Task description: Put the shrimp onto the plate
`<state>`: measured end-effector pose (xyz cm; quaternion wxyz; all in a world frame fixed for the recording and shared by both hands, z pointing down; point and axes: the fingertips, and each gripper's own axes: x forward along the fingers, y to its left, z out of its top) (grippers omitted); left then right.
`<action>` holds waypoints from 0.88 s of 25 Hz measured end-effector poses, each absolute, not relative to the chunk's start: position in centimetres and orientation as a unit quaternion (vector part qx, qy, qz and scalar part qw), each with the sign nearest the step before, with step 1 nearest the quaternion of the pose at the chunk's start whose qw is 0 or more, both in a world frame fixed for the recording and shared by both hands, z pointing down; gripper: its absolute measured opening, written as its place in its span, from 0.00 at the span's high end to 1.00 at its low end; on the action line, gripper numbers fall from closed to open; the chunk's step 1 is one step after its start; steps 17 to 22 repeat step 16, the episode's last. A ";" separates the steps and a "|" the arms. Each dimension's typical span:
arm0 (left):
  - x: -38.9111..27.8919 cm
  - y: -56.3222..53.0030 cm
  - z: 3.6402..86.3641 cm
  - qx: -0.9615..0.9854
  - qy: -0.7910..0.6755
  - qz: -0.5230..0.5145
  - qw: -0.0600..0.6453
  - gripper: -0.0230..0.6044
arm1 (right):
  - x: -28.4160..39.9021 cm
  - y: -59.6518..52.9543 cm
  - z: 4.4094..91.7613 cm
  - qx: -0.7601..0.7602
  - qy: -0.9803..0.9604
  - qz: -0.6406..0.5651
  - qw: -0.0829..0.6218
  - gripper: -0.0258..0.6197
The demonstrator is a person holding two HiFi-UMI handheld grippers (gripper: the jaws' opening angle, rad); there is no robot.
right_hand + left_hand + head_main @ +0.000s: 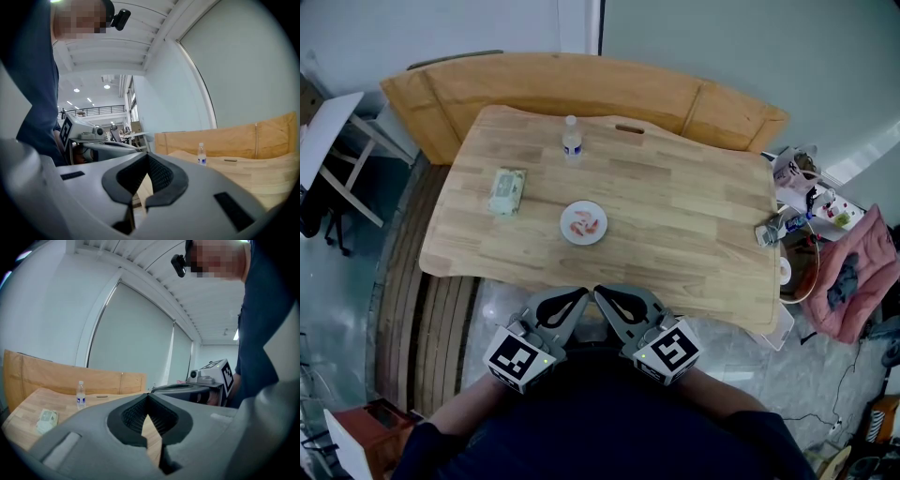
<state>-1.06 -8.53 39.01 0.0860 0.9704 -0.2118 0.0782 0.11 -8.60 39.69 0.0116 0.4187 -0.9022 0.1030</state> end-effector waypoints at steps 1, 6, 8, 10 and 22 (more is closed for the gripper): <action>-1.1 -8.5 39.0 0.970 -0.213 0.078 0.090 0.96 | 0.1 -8.6 39.6 0.418 -0.902 0.103 0.011 0.95; -1.0 -8.6 39.2 0.969 -0.215 0.079 0.091 0.96 | 0.2 -8.7 39.9 0.417 -0.903 0.106 0.014 0.95; -1.0 -8.7 39.2 0.969 -0.217 0.078 0.093 0.96 | 0.1 -8.9 39.8 0.415 -0.904 0.104 0.013 0.95; -0.9 -8.8 39.2 0.969 -0.217 0.077 0.093 0.96 | 0.2 -8.9 39.8 0.414 -0.904 0.105 0.013 0.95; -0.9 -8.7 39.1 0.969 -0.216 0.078 0.089 0.96 | 0.2 -8.6 40.0 0.409 -0.906 0.103 0.023 0.95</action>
